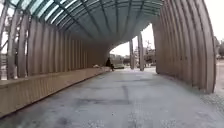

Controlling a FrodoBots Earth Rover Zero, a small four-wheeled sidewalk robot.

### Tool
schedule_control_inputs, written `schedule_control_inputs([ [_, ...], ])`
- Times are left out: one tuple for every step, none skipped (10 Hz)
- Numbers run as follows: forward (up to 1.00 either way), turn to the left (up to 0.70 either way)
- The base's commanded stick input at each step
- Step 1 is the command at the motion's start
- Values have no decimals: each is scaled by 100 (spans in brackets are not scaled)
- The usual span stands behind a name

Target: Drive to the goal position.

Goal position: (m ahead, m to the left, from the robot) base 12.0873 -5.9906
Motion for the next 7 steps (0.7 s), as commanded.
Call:
schedule_control_inputs([
  [100,7],
  [100,7],
  [100,7],
  [100,7],
  [100,-5],
  [100,-33],
  [100,-33],
])
